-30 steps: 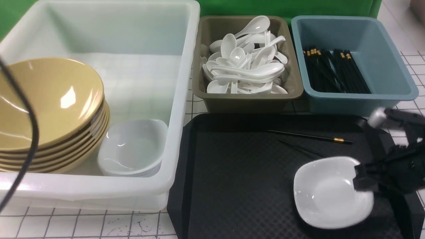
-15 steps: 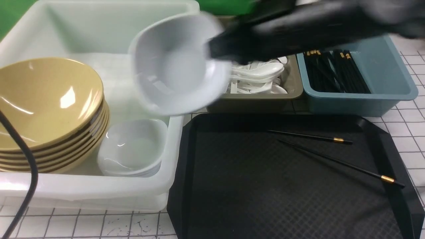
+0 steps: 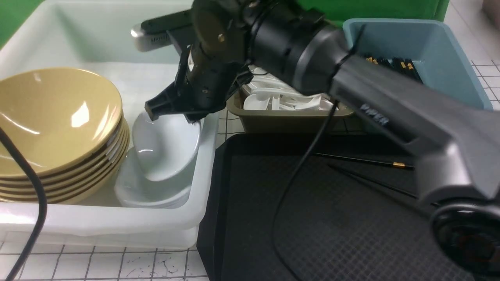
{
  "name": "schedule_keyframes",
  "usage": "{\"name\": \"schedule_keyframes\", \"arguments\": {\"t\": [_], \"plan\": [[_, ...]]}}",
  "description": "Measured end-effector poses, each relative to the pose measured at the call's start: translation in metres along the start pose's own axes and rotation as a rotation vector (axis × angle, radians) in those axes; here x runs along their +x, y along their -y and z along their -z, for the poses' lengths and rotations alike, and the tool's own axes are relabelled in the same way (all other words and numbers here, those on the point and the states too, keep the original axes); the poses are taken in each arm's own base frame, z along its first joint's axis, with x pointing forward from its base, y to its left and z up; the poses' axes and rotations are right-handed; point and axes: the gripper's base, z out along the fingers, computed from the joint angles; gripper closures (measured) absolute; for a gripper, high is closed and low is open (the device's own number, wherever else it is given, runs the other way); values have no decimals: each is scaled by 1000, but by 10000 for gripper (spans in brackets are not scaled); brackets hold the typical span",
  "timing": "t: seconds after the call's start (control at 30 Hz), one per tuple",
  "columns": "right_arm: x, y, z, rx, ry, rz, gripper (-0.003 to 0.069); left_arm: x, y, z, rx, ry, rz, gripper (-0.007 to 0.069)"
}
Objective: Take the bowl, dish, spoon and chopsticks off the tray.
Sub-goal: Use the right arm to put the plate into the large storage box on the left, then use the right arm to grab a chopstick
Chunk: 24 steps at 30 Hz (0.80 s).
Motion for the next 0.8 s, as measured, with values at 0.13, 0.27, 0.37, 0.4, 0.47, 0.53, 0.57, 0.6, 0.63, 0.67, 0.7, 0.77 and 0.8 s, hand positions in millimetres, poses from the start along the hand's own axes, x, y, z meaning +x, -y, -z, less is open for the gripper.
{"name": "schedule_keyframes", "arguments": {"t": [0.13,0.27,0.37,0.4,0.47,0.53,0.57,0.6,0.63,0.67,0.7,0.77,0.8], "plan": [[2,-9,-7,-8,-15,15,443,0,0,0,0,-1,0,294],[3,-16,-1,-29,-27,73,277,0,0,0,0,0,0,294],[2,-16,14,-54,-27,110,209,1,0,0,-1,-9,0,294],[2,-16,18,-60,-25,119,199,1,0,0,-1,-13,0,294],[-5,-9,55,-82,29,163,178,4,0,0,-2,-41,0,294],[-9,7,95,-84,88,197,176,6,0,0,-3,-59,0,294],[-9,17,111,-76,106,201,176,6,0,0,-3,-59,0,294],[-6,34,132,-59,122,218,176,6,0,0,-3,-59,0,294],[-1,51,145,-39,121,226,176,6,0,0,-3,-59,0,294],[5,66,153,-18,111,226,176,6,0,0,-3,-59,0,294],[7,70,154,-12,107,237,176,6,0,0,-3,-60,0,294],[36,117,159,57,6,272,175,11,-1,-4,-2,-58,-1,294],[59,137,152,75,-82,298,175,17,-1,-9,-3,-64,-1,294]]}}
